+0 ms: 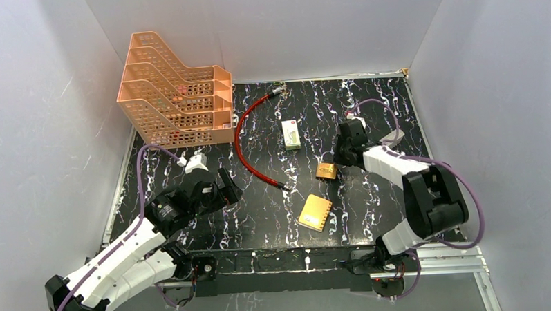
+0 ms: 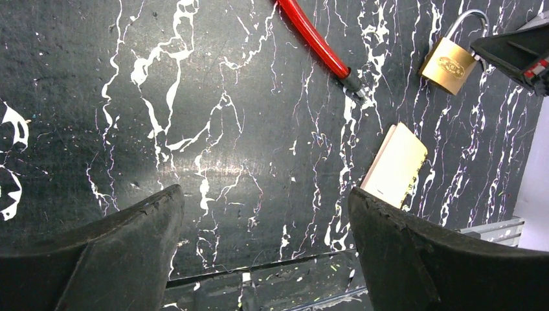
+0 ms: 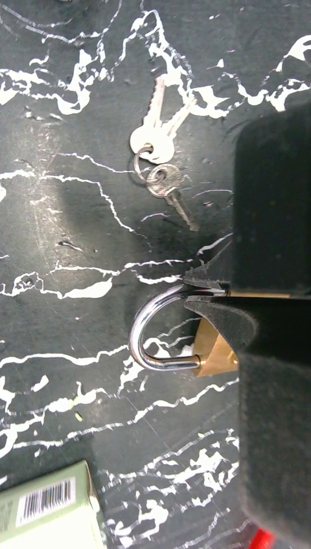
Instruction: Unlock with the key
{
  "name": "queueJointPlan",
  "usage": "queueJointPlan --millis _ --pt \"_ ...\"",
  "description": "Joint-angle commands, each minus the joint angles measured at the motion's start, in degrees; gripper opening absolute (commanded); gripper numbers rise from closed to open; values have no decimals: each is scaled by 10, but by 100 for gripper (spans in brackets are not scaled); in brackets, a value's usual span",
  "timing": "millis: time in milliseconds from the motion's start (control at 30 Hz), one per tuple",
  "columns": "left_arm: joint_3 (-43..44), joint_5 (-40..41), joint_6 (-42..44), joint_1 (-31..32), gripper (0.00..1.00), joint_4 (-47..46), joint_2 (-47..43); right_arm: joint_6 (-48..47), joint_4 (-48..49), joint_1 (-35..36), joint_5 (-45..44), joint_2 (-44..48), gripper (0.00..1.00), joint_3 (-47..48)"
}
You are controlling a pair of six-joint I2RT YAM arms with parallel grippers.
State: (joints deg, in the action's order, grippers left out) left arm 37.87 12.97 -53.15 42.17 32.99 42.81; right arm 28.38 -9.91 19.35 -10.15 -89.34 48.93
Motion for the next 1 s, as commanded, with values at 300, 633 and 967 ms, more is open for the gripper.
queueJointPlan --millis 300,633,967 --pt "6 14 14 -1 93 -25 -1 -24 174 10 35 135 0 -82" --pt "10 21 31 -1 93 -56 19 -67 246 21 59 205 0 -131" --pt "13 4 139 -1 93 -206 38 -120 312 33 69 260 0 -194"
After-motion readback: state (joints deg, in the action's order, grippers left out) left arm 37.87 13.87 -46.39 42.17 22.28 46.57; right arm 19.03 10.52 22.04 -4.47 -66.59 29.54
